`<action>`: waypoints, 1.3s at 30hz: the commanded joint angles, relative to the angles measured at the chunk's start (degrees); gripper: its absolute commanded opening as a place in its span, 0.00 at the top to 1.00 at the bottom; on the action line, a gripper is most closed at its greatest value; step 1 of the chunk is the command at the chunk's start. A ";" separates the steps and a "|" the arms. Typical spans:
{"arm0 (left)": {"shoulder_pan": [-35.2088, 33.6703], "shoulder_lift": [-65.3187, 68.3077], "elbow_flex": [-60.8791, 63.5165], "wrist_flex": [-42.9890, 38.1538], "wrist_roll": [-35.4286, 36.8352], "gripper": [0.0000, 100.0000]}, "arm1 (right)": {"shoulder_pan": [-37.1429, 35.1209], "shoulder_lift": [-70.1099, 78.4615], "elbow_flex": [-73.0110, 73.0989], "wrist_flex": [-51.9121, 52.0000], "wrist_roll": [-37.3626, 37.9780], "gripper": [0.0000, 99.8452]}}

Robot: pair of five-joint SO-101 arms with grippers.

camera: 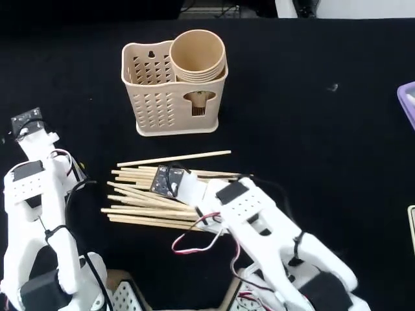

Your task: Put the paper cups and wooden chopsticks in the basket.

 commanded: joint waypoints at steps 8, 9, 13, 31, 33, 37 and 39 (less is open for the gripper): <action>-0.31 -0.26 -0.57 -0.79 0.62 0.81 | 3.34 -19.12 2.07 8.97 0.62 0.99; -0.31 -0.26 -0.57 -0.79 0.70 0.81 | 4.31 -19.38 3.21 6.95 0.62 0.99; -0.22 -0.18 -0.57 -0.79 0.70 0.81 | 6.86 -19.38 7.16 -1.85 0.09 0.99; -0.22 -0.18 -0.48 -0.79 0.70 0.81 | 12.13 -19.30 8.84 5.80 11.16 0.85; -0.22 -0.18 -0.48 -0.79 0.70 0.81 | 11.87 -19.30 7.08 6.51 10.73 0.82; -0.22 -0.18 -0.48 -0.79 0.70 0.81 | 8.70 -19.30 4.44 7.30 7.12 0.82; -0.22 -0.18 -0.48 -0.79 0.70 0.81 | 5.27 -19.30 4.00 7.74 4.84 0.82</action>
